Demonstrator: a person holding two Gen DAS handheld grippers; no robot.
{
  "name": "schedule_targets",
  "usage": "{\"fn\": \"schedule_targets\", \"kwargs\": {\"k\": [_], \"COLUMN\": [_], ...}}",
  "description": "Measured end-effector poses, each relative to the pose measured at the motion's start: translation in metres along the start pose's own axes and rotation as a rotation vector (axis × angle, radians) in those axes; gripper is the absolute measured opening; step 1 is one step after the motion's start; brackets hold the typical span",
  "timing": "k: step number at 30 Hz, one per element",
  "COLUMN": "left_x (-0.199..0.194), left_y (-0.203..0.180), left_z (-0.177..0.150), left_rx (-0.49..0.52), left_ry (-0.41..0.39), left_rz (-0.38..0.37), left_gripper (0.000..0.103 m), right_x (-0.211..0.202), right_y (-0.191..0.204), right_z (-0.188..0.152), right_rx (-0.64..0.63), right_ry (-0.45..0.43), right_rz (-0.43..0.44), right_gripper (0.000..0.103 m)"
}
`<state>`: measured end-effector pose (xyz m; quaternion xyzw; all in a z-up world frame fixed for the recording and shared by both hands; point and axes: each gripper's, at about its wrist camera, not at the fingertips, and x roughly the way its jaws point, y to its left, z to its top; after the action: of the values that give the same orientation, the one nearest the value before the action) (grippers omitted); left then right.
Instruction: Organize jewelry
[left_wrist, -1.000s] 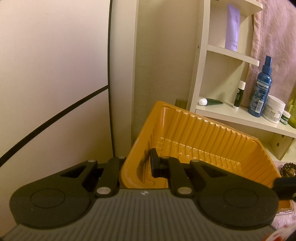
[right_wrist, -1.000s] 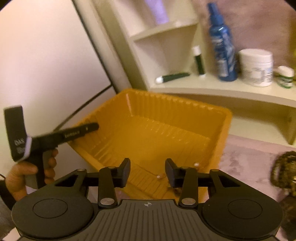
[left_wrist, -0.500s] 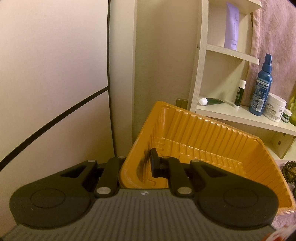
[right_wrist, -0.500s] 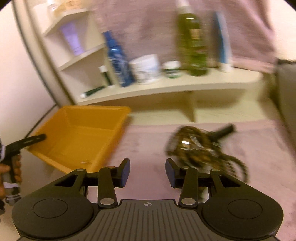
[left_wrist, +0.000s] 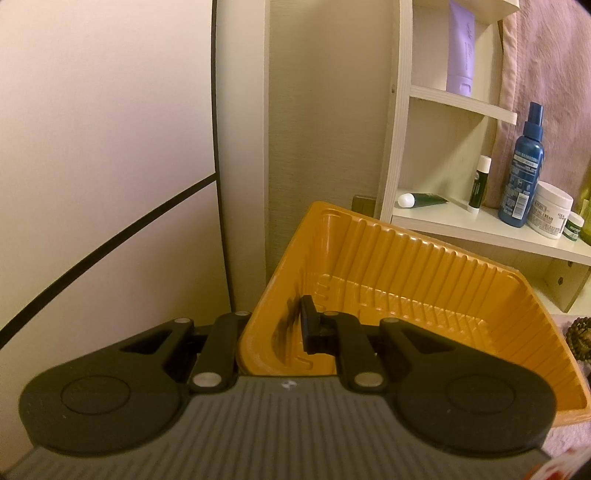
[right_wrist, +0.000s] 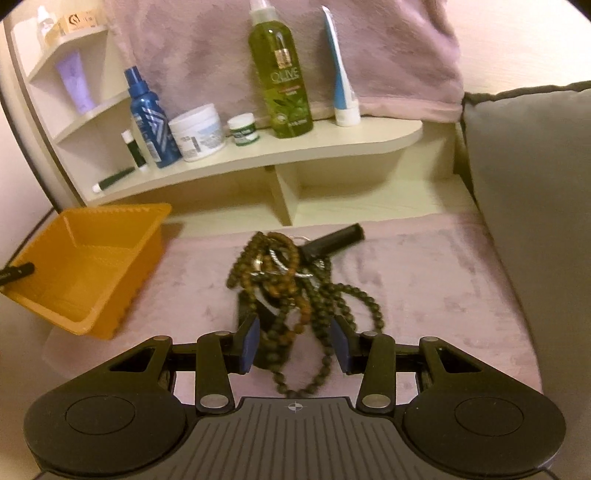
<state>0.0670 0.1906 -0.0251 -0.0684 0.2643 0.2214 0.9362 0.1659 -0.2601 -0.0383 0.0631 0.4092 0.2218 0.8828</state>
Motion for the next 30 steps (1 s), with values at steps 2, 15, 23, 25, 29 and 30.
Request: {"fn": "schedule_targets", "kwargs": {"k": [2, 15, 23, 25, 29, 30], "left_x": [0.000, 0.000, 0.000, 0.000, 0.000, 0.000], "left_y": [0.000, 0.000, 0.000, 0.000, 0.000, 0.000], "left_z": [0.000, 0.000, 0.000, 0.000, 0.000, 0.000], "left_rx": [0.002, 0.004, 0.004, 0.004, 0.004, 0.005], "left_ry": [0.001, 0.001, 0.002, 0.002, 0.002, 0.003], "left_rz": [0.000, 0.002, 0.002, 0.002, 0.002, 0.002], "left_gripper": [0.013, 0.013, 0.013, 0.013, 0.013, 0.013], "right_x": [0.001, 0.010, 0.018, 0.021, 0.027, 0.028], "right_y": [-0.001, 0.017, 0.030, 0.033, 0.043, 0.046], "right_z": [-0.001, -0.007, -0.006, -0.005, -0.005, -0.005], "right_rx": [-0.008, -0.130, -0.214, -0.239, -0.295, -0.308], "right_ry": [0.004, 0.032, 0.038, 0.038, 0.033, 0.032], "right_rz": [-0.007, 0.012, 0.018, 0.021, 0.025, 0.029], "right_gripper": [0.043, 0.043, 0.043, 0.043, 0.043, 0.043]}}
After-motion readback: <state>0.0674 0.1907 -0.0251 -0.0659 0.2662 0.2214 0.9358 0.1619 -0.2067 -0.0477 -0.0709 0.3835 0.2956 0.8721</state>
